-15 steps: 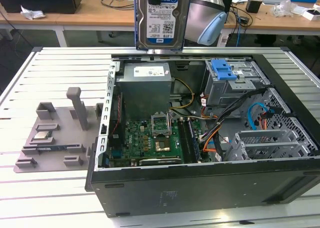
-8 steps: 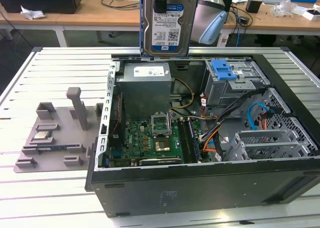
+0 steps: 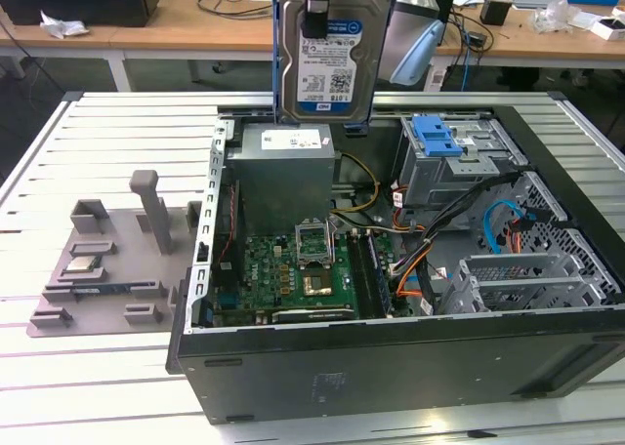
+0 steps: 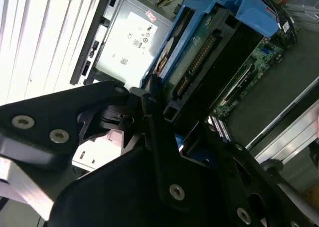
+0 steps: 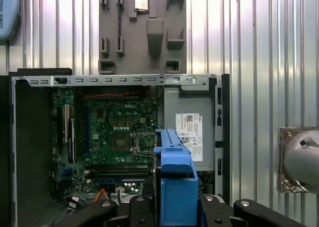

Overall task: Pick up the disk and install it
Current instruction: 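Pick up the disk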

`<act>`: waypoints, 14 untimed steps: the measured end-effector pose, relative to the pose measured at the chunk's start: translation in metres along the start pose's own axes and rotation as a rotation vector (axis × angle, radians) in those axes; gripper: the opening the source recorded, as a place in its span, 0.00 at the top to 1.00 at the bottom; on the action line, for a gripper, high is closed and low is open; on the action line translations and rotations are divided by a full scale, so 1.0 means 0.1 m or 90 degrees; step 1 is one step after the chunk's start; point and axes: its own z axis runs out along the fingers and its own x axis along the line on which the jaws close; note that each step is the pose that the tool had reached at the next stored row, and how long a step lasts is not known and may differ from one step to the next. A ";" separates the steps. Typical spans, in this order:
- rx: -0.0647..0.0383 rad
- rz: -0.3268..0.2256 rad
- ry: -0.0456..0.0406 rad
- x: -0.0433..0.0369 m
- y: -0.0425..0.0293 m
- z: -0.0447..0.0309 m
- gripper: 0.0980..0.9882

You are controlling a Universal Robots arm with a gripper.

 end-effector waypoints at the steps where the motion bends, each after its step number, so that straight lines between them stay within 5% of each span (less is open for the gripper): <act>1: 0.000 0.000 0.0002 0.011 0.000 0.003 0.70; 14: 0.000 0.000 0.0047 0.202 -0.008 0.073 0.70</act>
